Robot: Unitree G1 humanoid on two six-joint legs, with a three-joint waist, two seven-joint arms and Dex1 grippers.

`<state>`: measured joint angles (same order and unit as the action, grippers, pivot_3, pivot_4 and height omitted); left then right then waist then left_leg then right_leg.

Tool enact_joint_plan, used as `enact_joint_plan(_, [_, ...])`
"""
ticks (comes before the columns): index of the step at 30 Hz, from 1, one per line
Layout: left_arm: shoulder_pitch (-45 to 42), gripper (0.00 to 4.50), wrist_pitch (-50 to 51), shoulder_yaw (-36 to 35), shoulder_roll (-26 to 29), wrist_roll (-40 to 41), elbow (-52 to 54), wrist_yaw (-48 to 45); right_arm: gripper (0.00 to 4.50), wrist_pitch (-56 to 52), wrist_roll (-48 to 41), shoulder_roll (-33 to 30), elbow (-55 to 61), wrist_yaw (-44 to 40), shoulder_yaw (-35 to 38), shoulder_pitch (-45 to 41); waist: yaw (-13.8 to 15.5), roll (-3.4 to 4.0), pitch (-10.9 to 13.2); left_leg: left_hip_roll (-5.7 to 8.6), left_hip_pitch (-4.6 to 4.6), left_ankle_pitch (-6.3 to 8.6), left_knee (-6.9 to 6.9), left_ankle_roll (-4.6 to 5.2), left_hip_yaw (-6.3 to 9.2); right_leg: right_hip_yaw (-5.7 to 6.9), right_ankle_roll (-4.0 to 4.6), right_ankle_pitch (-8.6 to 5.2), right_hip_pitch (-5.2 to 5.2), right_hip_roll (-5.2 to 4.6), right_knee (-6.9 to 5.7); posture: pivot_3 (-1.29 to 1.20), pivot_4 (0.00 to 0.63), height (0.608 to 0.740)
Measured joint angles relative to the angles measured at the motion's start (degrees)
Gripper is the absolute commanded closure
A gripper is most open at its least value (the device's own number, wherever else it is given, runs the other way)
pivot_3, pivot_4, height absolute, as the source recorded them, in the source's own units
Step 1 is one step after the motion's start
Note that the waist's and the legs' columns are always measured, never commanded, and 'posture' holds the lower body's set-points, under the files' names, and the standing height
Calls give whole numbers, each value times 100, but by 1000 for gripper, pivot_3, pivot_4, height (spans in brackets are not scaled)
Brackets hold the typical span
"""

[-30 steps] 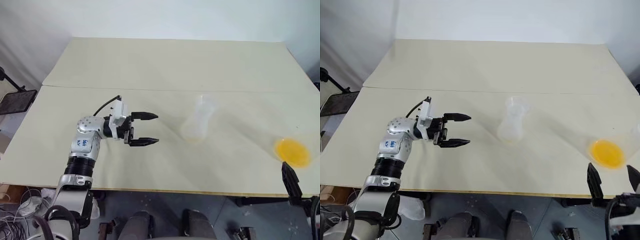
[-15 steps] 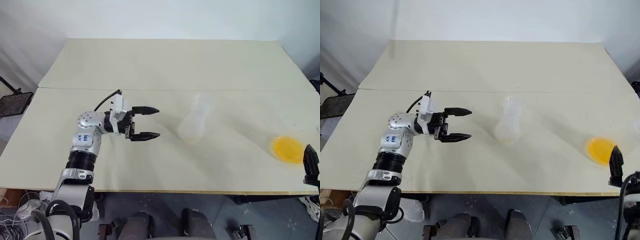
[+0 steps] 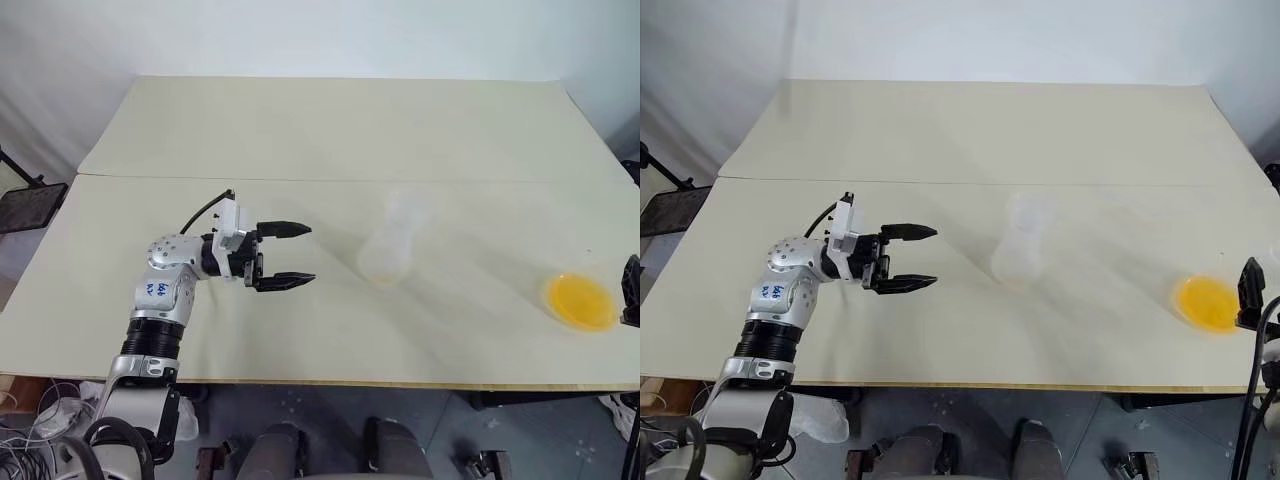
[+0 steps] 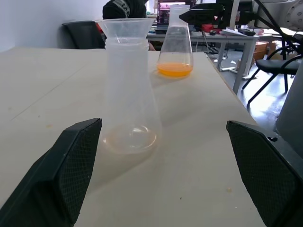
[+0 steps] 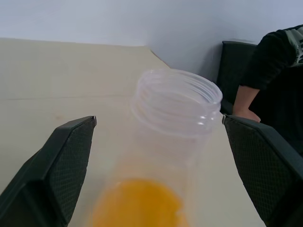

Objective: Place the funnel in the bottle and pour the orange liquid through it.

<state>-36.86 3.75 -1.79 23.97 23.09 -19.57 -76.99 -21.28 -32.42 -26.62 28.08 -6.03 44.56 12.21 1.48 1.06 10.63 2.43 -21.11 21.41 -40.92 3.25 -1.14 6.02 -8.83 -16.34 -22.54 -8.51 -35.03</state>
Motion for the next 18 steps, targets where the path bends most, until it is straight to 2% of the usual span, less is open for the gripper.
enact_joint_plan(9, [116, 22, 51, 6, 8, 35, 150, 122, 0, -4, 207, -234, -697, -61, -172, -707, -12, 1, 0, -2, 0, 0, 1, 0, -1, 0, 0, 0, -1, 1, 1, 0, 150, 740])
enact_joint_plan(17, [115, 22, 53, 6, 25, 42, 153, 138, 0, -7, 314, -286, -1072, -102, -205, -975, -15, 1, 0, -2, 1, 0, 2, 0, -2, 1, 0, 0, -1, 1, 2, 0, 150, 740])
enact_joint_plan(18, [115, 2, 53, 6, 28, 42, 153, 138, 189, -9, 324, -286, -1080, -102, -213, -994, -17, 1, 0, -2, 1, 0, 1, 0, -2, 1, 0, 0, -1, 1, 2, 0, 150, 740])
